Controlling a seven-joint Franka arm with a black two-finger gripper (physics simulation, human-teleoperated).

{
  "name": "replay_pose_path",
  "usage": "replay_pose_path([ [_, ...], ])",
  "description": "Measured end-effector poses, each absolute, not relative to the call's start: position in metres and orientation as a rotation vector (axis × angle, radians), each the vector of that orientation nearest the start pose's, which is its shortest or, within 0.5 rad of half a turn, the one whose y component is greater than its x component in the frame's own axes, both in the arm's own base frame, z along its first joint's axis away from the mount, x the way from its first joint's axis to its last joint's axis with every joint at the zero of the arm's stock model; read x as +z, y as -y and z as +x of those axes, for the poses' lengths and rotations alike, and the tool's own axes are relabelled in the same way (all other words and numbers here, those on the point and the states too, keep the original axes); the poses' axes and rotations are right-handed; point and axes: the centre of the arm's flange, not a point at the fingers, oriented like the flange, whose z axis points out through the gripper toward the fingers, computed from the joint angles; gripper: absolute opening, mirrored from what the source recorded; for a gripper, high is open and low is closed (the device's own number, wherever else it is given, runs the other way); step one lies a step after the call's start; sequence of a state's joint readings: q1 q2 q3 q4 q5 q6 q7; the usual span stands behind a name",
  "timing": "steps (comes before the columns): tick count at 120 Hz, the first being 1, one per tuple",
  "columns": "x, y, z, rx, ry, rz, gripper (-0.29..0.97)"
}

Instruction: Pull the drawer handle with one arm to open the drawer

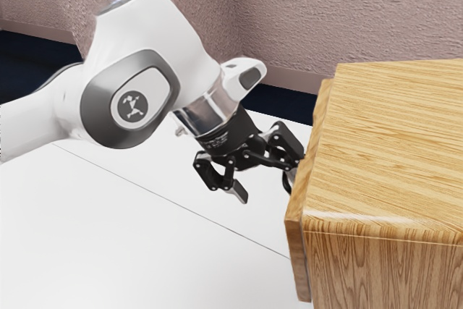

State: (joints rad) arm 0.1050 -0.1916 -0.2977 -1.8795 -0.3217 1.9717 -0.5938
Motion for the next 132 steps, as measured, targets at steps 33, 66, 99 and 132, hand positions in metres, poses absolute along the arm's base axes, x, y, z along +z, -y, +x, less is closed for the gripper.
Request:
replay_pose_path([
  [33,0.611,0.129,0.516,-0.277,0.841,-3.357,0.68],
  [66,0.612,0.116,0.51,-0.292,0.864,-3.331,0.68],
  [99,0.611,0.096,0.497,-0.3,0.923,-3.301,0.68],
  [132,0.61,0.073,0.484,-0.298,0.985,-3.271,0.68],
])
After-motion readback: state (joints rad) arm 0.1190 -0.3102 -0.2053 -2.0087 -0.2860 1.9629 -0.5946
